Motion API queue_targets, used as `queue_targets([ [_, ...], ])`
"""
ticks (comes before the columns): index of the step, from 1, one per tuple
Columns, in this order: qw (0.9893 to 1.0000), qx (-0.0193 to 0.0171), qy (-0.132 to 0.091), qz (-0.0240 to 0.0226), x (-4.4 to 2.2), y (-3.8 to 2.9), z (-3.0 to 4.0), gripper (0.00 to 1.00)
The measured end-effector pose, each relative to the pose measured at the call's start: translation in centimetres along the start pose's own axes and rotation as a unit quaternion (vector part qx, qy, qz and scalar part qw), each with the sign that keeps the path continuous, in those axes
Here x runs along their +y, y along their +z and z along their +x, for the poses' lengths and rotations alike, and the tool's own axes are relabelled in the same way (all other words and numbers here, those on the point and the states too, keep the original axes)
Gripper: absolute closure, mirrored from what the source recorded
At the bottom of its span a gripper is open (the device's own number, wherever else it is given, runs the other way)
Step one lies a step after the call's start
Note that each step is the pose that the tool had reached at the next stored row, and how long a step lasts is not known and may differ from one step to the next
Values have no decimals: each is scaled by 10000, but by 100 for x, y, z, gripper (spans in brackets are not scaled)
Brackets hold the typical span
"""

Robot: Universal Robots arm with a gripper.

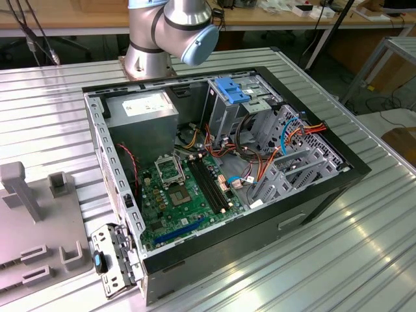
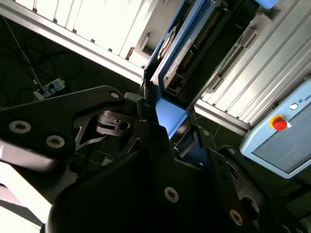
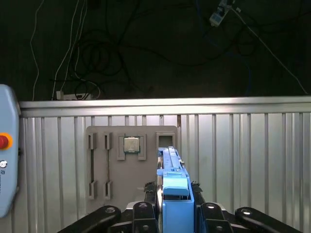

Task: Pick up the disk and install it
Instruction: 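Pick up the disk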

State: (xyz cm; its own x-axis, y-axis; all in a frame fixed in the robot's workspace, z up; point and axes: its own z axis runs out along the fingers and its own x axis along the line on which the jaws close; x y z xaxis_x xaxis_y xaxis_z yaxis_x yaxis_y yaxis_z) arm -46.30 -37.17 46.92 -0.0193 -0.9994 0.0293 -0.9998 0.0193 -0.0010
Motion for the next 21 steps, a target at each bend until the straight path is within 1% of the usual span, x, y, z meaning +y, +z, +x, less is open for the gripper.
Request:
queue_targets([
  [2,10000,0,0,1,0,-89,3,63],
  [3,10000,0,0,0,0,-155,5,63],
  [5,10000,1,0,-1,-1,-267,8,63],
  [6,10000,0,0,0,-1,-339,10,63],
  [8,10000,0,0,0,-1,-414,12,63],
  [9,10000,0,0,0,-1,-474,14,63],
  [10,10000,0,0,0,-1,-499,15,63],
  [12,10000,0,0,0,-1,-579,17,63],
  [13,10000,0,0,0,-1,-609,18,63],
  [15,10000,0,0,0,-2,-773,23,63],
  [16,10000,0,0,0,-3,-823,24,63],
  [17,10000,-1,0,0,-3,-834,24,63],
  [21,10000,-1,0,0,-3,-834,24,63],
])
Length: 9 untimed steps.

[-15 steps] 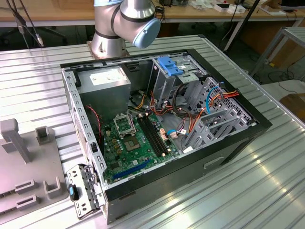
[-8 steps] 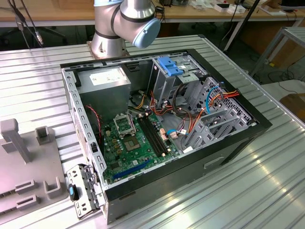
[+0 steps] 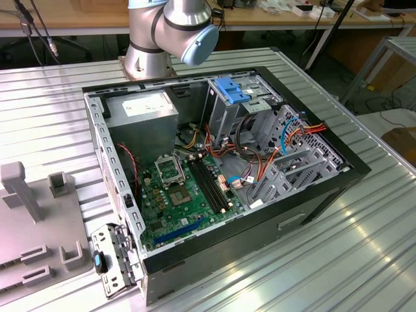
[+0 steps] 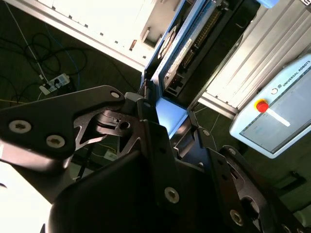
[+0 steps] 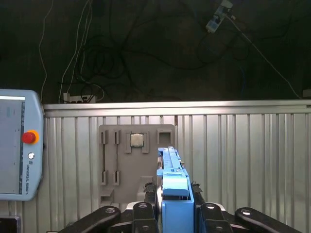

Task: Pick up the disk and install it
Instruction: 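Pick up the disk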

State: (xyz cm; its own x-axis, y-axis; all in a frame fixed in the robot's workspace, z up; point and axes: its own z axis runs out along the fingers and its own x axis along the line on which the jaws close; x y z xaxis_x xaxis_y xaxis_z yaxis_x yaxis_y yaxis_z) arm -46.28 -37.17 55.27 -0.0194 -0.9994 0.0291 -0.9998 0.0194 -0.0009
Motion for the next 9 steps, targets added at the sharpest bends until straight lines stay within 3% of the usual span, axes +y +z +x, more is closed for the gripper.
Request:
queue_targets([
  [9,10000,0,0,0,-85,1,5,63],
])
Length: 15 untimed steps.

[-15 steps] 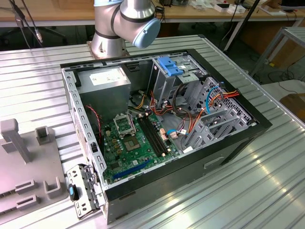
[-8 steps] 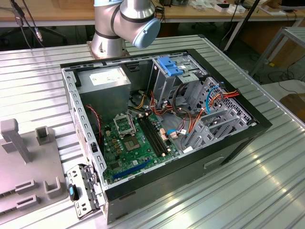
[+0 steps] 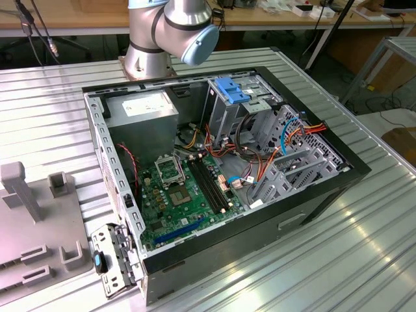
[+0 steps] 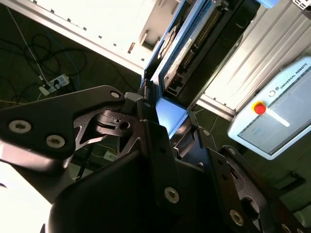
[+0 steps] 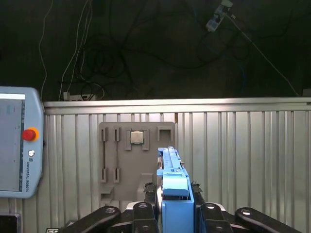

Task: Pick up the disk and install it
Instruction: 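Pick up the disk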

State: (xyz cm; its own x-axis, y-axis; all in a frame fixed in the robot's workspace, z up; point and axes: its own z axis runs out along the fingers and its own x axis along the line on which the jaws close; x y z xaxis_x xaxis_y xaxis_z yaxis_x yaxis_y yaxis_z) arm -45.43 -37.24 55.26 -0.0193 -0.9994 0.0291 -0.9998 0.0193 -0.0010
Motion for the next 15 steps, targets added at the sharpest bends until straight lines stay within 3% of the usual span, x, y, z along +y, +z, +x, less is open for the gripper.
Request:
queue_targets([
  [3,10000,0,0,0,-83,0,1,63],
  [15,10000,0,0,0,-209,1,11,63],
])
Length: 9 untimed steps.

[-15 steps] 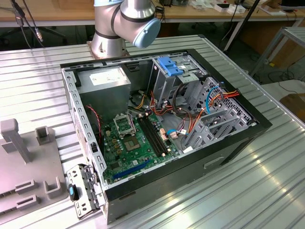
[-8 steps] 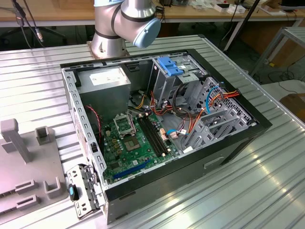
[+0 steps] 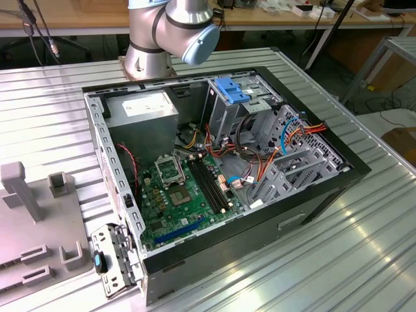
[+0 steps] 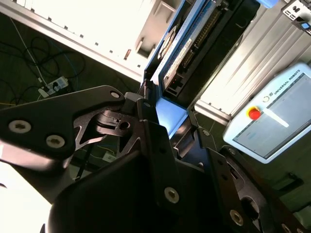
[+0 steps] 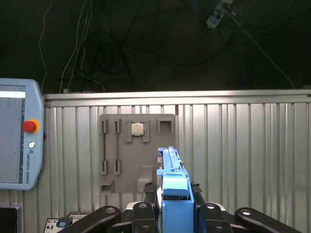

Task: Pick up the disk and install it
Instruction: 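Pick up the disk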

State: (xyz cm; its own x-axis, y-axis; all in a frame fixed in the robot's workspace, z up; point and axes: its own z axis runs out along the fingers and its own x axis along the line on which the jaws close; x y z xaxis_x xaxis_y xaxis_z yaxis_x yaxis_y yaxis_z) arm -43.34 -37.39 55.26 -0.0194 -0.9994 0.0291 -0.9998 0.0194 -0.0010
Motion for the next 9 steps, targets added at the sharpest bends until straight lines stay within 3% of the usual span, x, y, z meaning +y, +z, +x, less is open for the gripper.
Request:
queue_targets([
  [9,10000,0,0,0,-65,0,5,63],
])
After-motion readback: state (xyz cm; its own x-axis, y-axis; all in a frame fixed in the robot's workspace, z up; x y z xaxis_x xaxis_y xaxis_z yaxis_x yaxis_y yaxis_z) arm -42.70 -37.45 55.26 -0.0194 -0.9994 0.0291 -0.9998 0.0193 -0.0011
